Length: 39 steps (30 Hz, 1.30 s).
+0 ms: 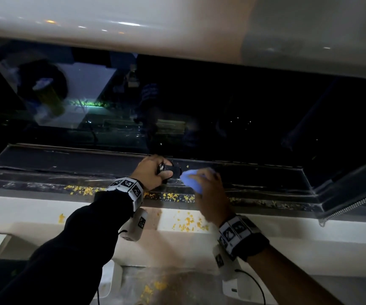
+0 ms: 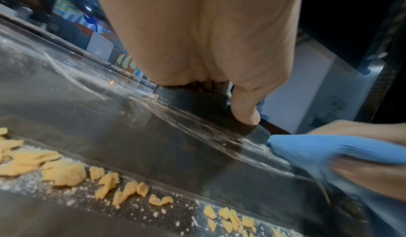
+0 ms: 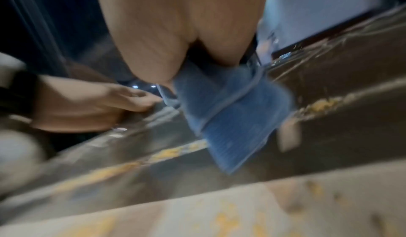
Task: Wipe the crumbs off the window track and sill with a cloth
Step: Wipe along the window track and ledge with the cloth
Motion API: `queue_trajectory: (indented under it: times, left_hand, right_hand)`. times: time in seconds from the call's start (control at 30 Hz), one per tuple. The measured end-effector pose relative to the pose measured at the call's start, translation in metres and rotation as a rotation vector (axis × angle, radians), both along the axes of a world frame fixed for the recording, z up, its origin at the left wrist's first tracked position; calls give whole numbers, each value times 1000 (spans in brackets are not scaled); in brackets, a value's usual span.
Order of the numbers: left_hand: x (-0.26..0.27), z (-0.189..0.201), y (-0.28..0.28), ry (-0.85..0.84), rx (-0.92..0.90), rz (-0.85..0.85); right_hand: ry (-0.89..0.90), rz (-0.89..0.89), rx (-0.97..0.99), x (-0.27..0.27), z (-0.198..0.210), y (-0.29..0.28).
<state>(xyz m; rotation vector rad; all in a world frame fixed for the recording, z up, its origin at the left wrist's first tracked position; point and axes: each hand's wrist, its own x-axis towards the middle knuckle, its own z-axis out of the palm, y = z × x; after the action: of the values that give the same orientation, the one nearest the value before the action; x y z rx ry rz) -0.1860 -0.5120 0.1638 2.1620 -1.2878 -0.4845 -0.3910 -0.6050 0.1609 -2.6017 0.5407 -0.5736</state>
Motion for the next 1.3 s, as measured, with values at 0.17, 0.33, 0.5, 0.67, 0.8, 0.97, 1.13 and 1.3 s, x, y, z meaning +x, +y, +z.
queue_trajectory:
  times: [0.17, 0.33, 0.5, 0.67, 0.8, 0.97, 1.13, 1.3]
  left_hand:
    - [0, 1, 0, 2, 7, -1]
    - [-1, 2, 0, 19, 4, 10]
    - [0, 1, 0, 35, -11, 19]
    - [0, 1, -1, 11, -32, 24]
    - [-1, 0, -2, -2, -4, 28]
    - [0, -2, -2, 7, 7, 22]
    - [0, -1, -2, 3, -6, 14]
    - [-2, -1, -2, -4, -11, 23]
  right_hand:
    - [-39, 68, 58, -1, 26, -31]
    - [24, -40, -28, 30, 9, -53]
    - [92, 97, -62, 24, 5, -14]
    - [66, 111, 42, -19, 14, -58]
    - [62, -244, -78, -38, 12, -97]
    - [91, -264, -69, -15, -2, -45]
    - [18, 108, 246, -15, 9, -28]
    - [-7, -418, 32, -42, 12, -87]
